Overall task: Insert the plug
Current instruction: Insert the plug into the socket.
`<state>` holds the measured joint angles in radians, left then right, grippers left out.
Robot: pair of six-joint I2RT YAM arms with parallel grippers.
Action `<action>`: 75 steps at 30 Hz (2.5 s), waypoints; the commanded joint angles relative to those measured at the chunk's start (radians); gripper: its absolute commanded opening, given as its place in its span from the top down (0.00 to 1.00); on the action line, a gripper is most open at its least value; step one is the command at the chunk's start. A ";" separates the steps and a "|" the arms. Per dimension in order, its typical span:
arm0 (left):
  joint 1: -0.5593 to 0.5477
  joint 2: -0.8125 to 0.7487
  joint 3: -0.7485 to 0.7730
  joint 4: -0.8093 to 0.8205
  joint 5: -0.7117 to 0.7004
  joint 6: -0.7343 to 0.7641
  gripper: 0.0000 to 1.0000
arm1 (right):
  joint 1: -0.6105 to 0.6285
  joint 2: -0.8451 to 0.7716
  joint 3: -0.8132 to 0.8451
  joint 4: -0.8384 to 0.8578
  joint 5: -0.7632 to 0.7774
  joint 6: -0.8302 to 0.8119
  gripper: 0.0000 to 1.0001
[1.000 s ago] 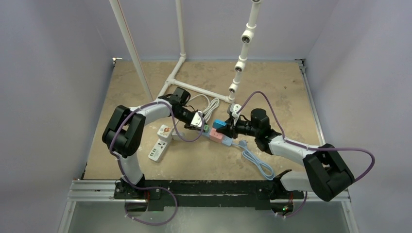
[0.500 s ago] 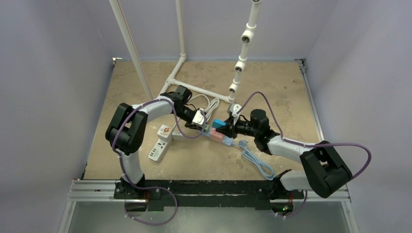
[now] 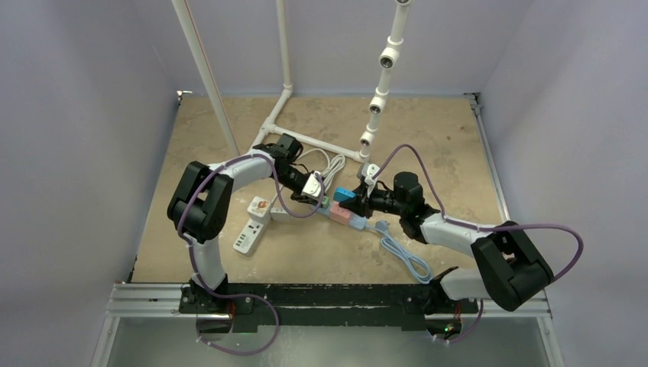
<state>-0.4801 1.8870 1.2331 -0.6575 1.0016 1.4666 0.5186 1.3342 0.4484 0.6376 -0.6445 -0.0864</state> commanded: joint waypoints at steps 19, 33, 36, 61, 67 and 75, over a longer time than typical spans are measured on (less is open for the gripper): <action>-0.018 0.024 0.005 -0.046 0.001 0.052 0.94 | 0.002 -0.001 0.023 -0.009 0.008 -0.023 1.00; -0.020 0.021 0.008 -0.054 0.001 0.048 0.97 | 0.003 -0.011 0.015 -0.036 0.000 -0.029 1.00; -0.020 0.023 0.014 -0.055 0.002 0.037 0.99 | 0.012 -0.015 0.013 -0.067 -0.003 -0.041 1.00; -0.018 0.044 0.063 -0.101 0.004 0.005 0.86 | 0.061 -0.045 -0.020 -0.157 0.044 0.026 1.00; -0.001 0.039 0.119 -0.132 0.041 -0.072 0.33 | 0.066 -0.032 -0.013 -0.157 0.043 0.018 1.00; 0.029 0.032 0.251 -0.343 0.112 -0.024 0.29 | 0.067 -0.070 -0.016 -0.156 0.077 0.016 1.00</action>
<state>-0.4644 1.9316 1.4090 -0.8719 1.0183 1.4250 0.5774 1.2869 0.4408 0.5556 -0.5732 -0.0784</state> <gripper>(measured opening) 0.706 0.219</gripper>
